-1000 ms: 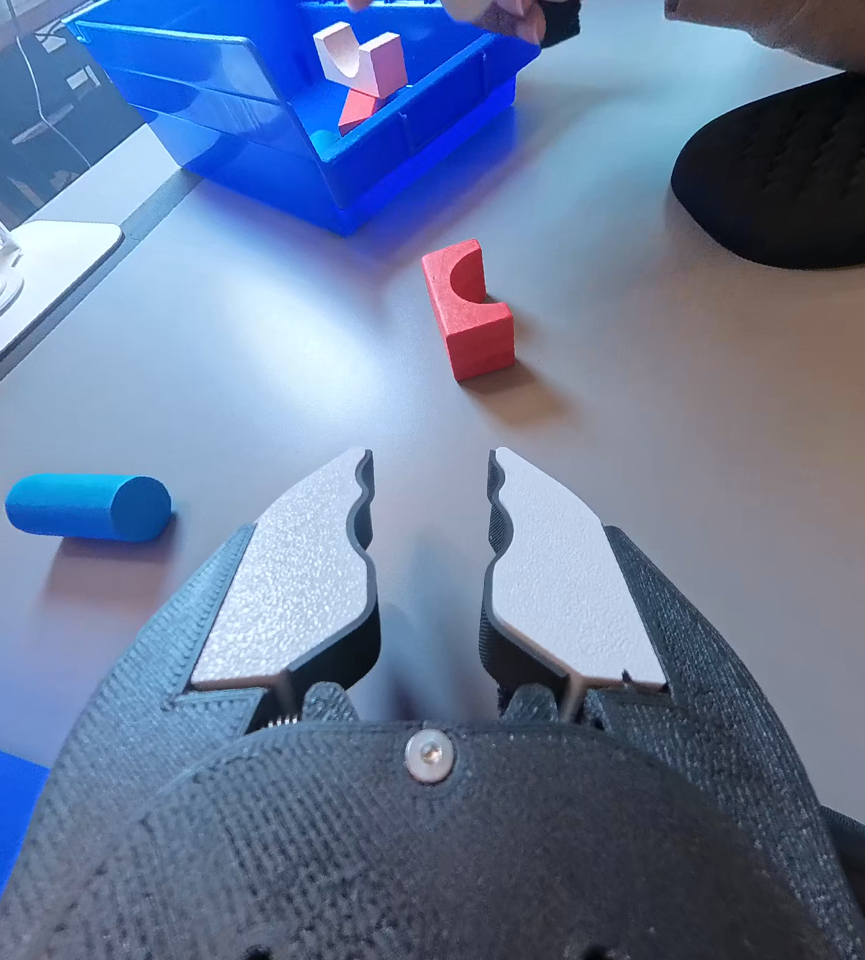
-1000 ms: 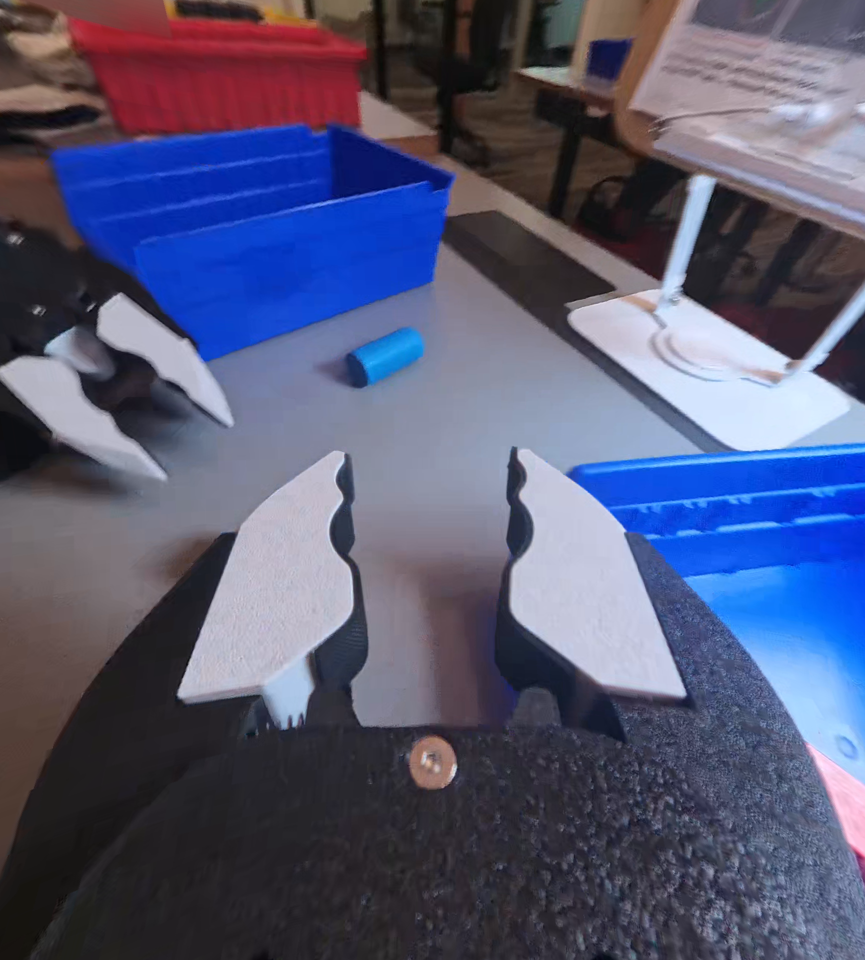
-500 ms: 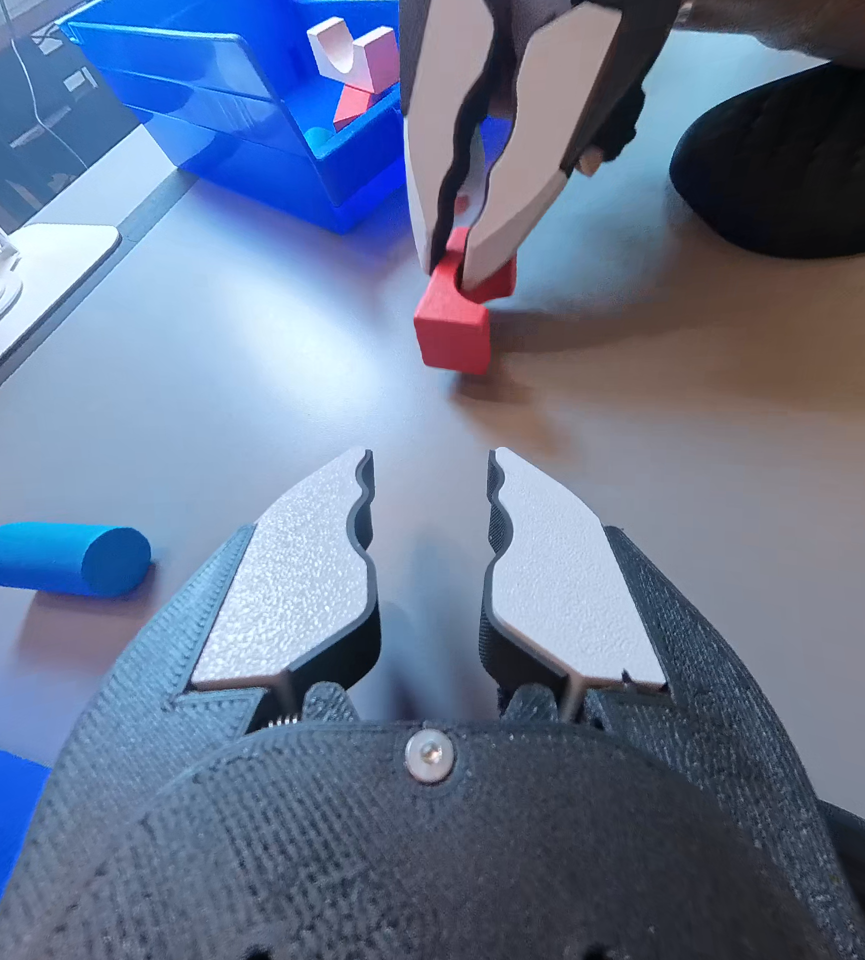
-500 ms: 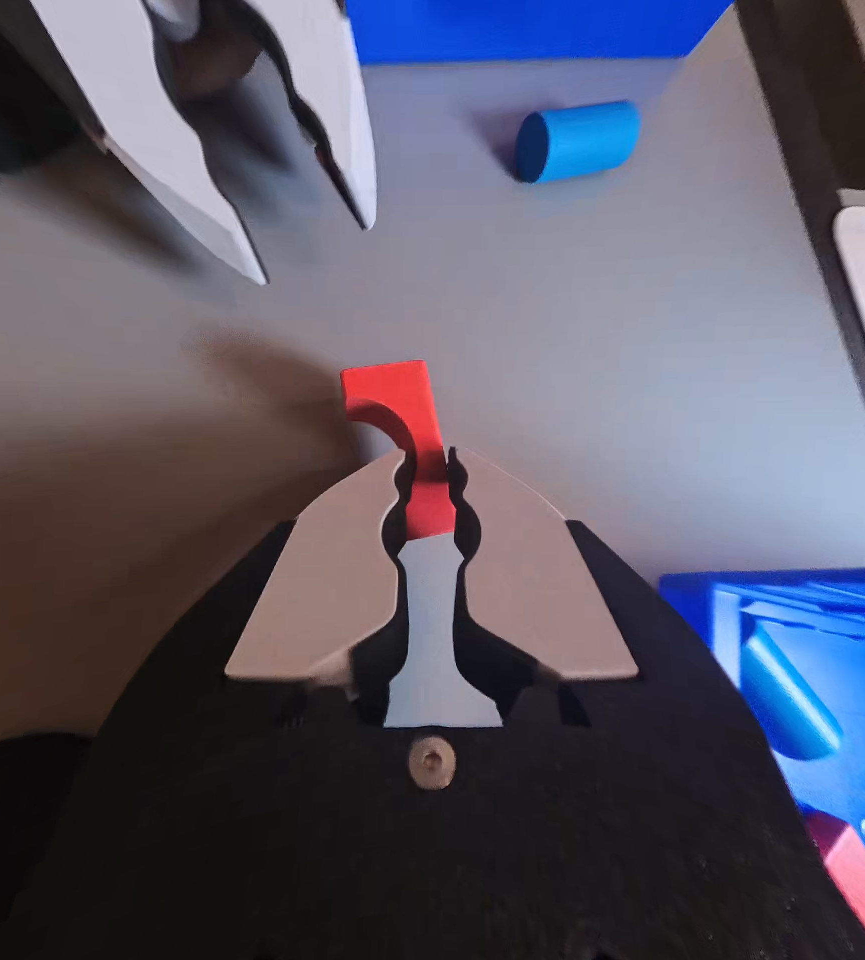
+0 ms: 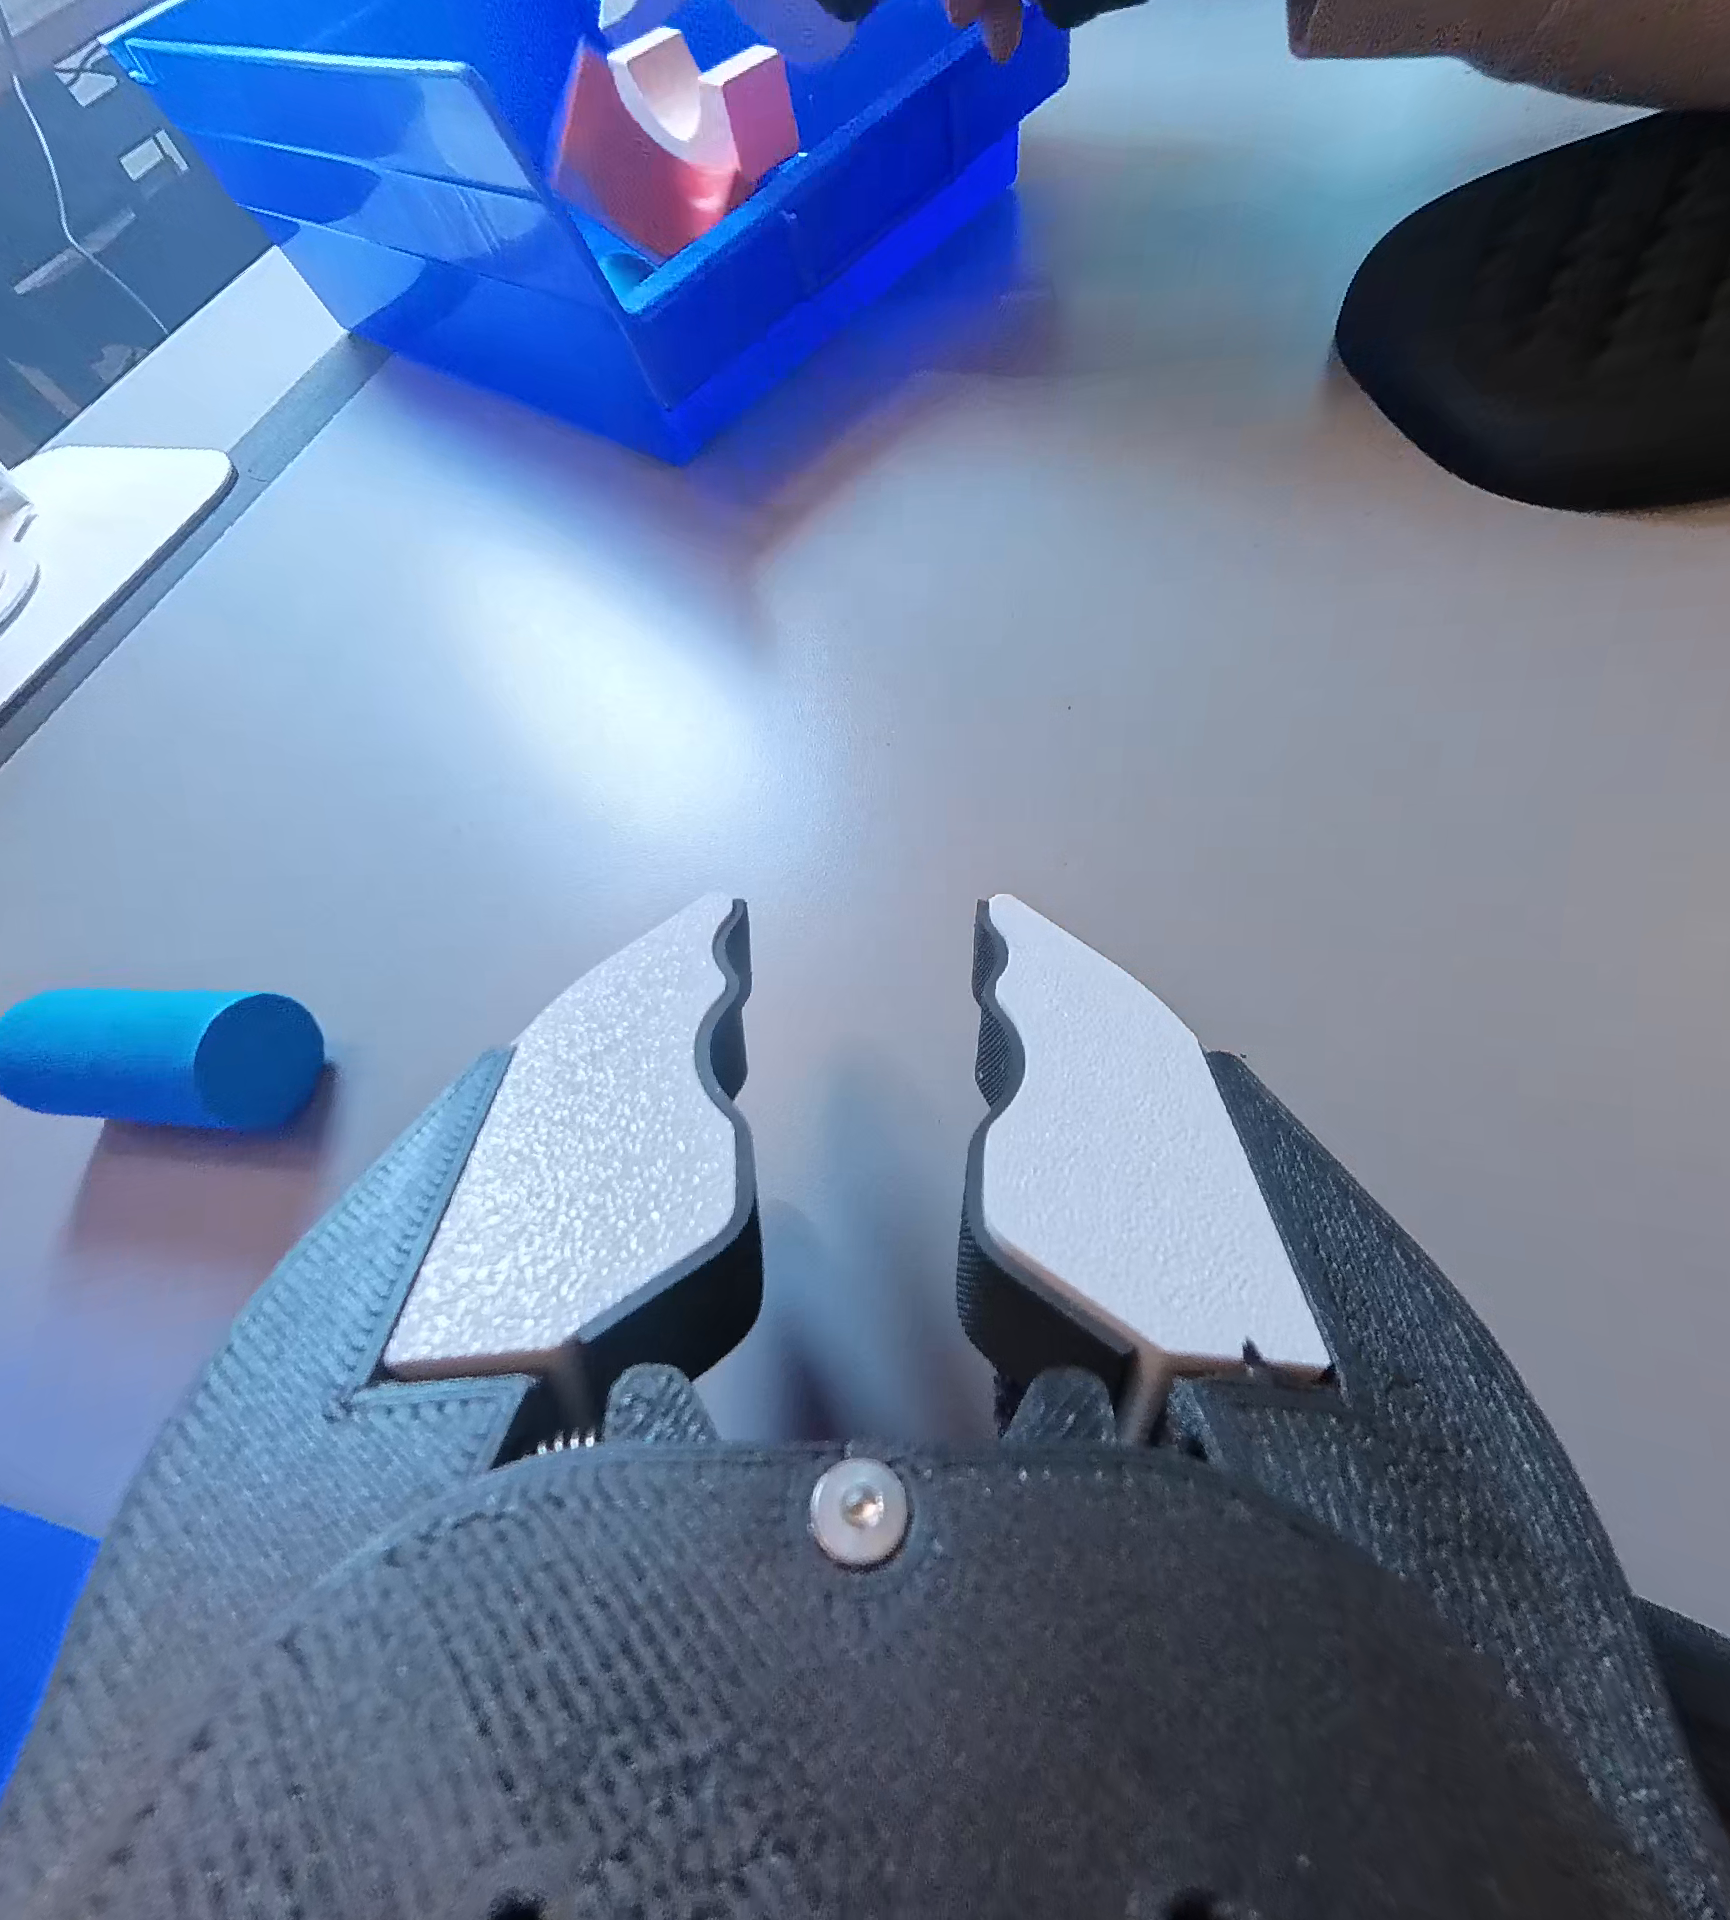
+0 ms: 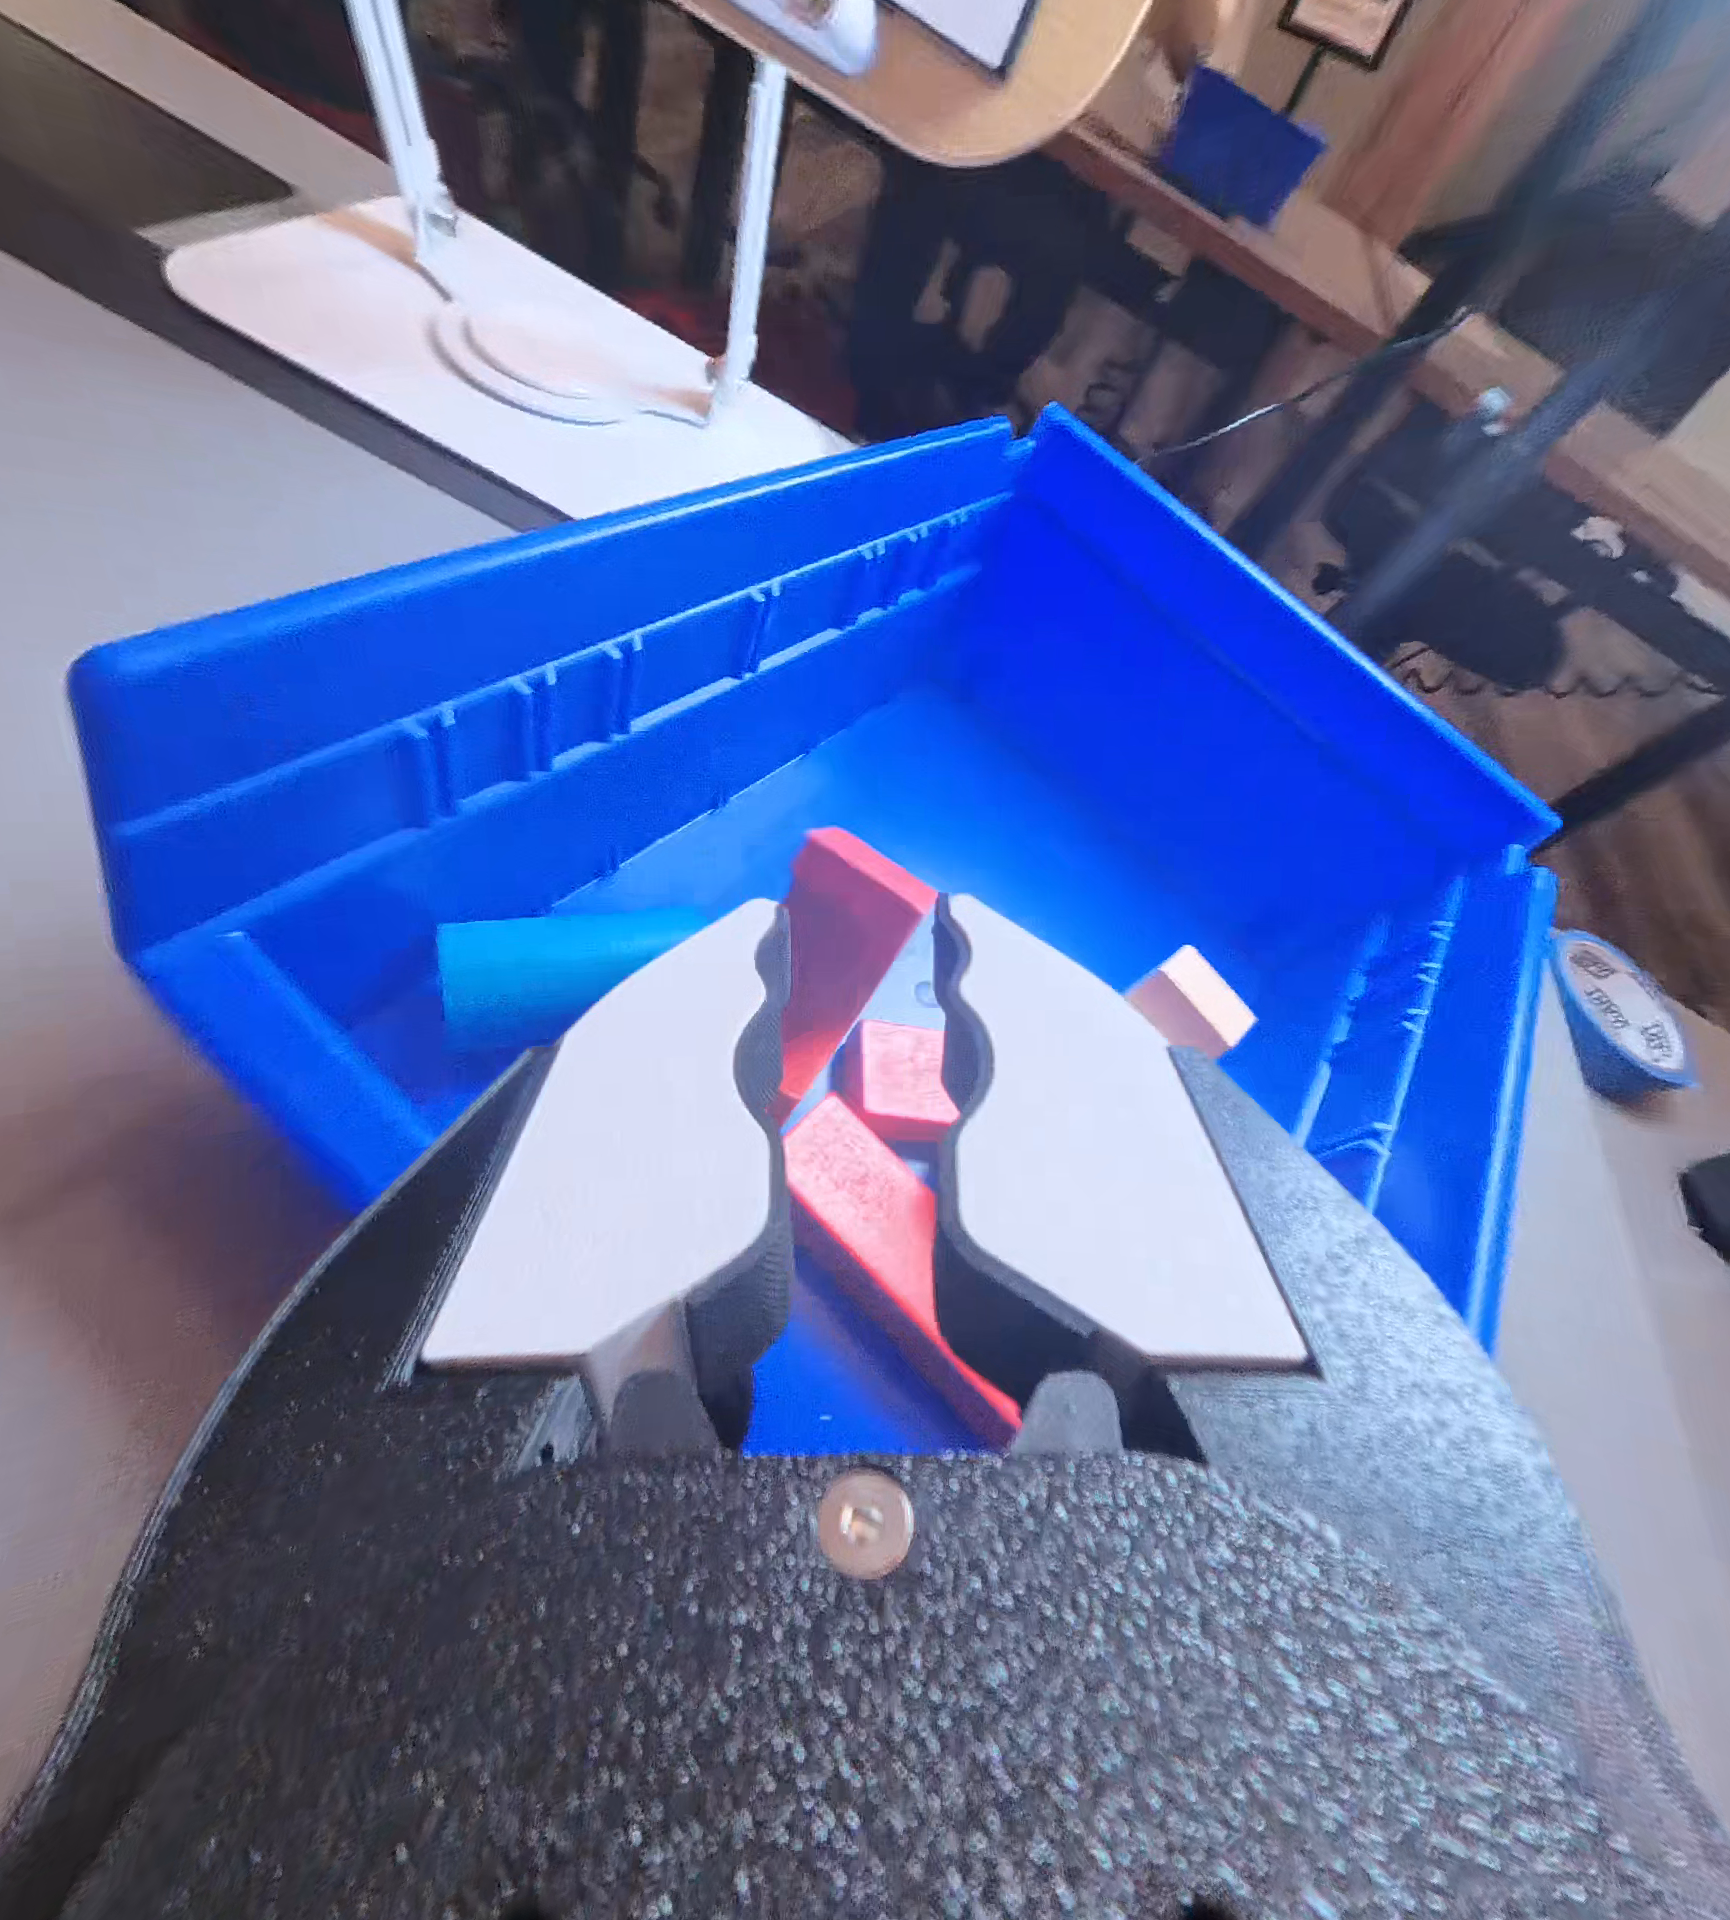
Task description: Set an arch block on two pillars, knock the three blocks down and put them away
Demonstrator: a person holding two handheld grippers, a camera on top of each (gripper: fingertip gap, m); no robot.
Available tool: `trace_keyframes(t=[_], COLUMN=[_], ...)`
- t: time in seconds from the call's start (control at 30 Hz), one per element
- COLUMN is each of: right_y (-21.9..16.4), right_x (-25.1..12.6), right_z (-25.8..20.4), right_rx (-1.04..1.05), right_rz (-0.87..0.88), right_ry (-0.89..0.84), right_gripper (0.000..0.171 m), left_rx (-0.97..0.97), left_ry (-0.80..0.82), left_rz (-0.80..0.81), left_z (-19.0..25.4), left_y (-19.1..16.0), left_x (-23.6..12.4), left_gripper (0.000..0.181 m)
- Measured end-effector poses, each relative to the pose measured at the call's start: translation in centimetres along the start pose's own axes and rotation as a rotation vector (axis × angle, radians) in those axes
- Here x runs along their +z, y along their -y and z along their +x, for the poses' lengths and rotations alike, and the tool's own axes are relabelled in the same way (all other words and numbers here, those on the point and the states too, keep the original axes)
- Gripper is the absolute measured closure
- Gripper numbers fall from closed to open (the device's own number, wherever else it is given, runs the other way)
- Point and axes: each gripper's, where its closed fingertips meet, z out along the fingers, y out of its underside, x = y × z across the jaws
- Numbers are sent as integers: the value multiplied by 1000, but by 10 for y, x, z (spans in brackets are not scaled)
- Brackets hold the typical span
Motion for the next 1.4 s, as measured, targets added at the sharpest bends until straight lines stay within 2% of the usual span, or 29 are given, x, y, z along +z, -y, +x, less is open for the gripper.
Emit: trace_keyframes(t=[0.23, 0.37, 0.5, 0.63, 0.73, 0.87, 1.0, 1.03, 1.1, 1.2, 1.3, 1.4], right_y=[17, 34, 60, 64, 62, 68, 73, 74, 79, 78, 91, 127], right_x=[-14, -23, -38, -34, -19, 15, 39, 44, 47, 52, 40, 25], right_z=[3, -17, -82, -174, -239, -296, -338, -344, -351, -336, -317, -259], right_rx=[46, 66, 33, -18, -57, -17, -55, -81, -88, -186, -165, -129], right_rz=[95, 192, 248, 174, 75, -83, -176, -185, -199, -202, -117, 11], right_ry=[-9, 88, 310, 506, 634, 746, 784, 770, 762, 666, 694, 613], right_gripper=[145, 144, 135, 120, 109, 97, 98, 104, 138, 140, 140, 140], left_rx=[8, 10, 1, -4, 11, 35, 56, 61, 70, 80, 86, 87], left_ry=[0, 0, 1, 2, -7, -14, -19, -22, -28, -26, -25, -23], left_rz=[-4, -5, -4, 2, 3, -6, -11, -12, -14, -18, -15, -17], left_z=[1, 1, 0, -1, 2, 5, 8, 9, 11, 11, 12, 11], left_y=[-1, -1, 0, 0, 1, 0, -1, -1, -2, -2, -2, -2], left_x=[0, 0, 0, 0, 0, 1, 0, 1, 1, 0, 0, 0], left_gripper=[140, 140, 140, 141, 144, 147, 148, 148, 148, 148, 149, 149])
